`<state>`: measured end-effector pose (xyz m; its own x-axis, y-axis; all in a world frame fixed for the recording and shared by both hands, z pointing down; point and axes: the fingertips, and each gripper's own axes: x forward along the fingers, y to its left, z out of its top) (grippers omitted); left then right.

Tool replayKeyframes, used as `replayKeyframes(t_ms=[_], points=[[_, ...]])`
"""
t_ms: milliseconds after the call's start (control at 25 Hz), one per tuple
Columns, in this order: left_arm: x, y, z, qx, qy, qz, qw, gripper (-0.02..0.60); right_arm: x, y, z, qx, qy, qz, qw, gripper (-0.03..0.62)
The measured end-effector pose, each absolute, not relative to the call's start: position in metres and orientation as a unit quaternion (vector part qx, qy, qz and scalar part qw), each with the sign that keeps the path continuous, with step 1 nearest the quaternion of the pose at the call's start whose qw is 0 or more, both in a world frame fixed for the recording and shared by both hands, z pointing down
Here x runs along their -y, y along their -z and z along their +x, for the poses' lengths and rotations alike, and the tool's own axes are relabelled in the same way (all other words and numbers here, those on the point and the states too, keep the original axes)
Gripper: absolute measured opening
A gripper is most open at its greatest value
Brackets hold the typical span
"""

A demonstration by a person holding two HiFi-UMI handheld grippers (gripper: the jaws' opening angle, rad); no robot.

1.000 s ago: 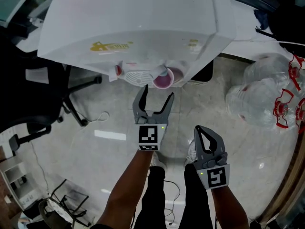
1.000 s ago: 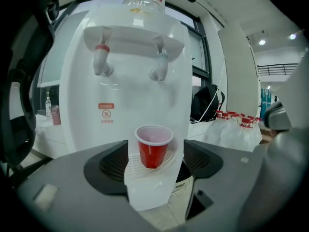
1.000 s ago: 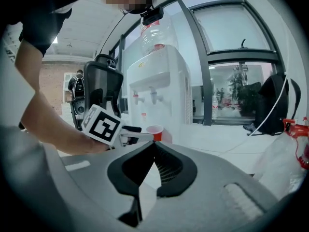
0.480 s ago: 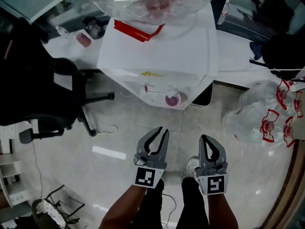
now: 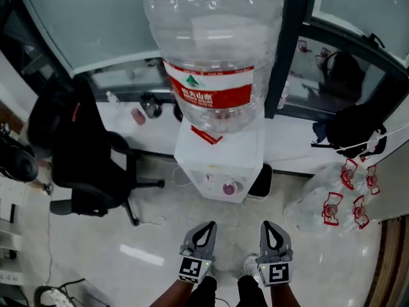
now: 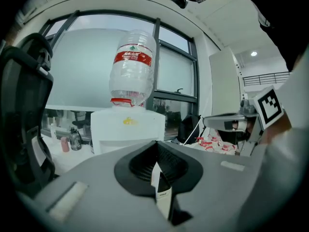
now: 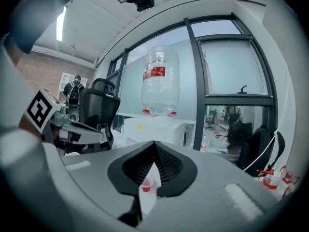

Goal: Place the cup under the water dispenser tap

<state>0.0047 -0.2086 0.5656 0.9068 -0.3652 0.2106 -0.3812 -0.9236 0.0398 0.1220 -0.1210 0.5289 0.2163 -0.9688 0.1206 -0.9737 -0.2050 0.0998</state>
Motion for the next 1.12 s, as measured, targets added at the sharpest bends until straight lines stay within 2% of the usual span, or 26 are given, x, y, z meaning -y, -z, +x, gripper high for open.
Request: replayKeyframes(t_ms=[160,400,720,880,1120], points=[[0.197,-0.539,0.006,0.157,-0.112,0.981,0.009,0.015,0.120,-0.483,0.122,0.631,-0.001,0.770,0.093,0.002],[0.168,-0.493,-0.024,0.140,-0.120,0.983,0.023,0.017,0.101,-0.439,0.081,0.659,0.001,0.742,0.120,0.002],[0.184,-0.433,-0.029,0.151,-0.063,0.986,0.028,0.017,0.117,-0.393,0.065,0.668,0.016,0.738,0.091,0.002],[0.182,-0.424,-0.034,0.151,-0.063,0.986,0.021,0.017,0.126,-0.384,0.065,0.671,0.016,0.740,0.046,0.002],[0.182,-0.414,-0.039,0.155,-0.055,0.986,0.021,0.017,0.124,-0.368,0.067,0.670,0.052,0.734,0.099,0.002]])
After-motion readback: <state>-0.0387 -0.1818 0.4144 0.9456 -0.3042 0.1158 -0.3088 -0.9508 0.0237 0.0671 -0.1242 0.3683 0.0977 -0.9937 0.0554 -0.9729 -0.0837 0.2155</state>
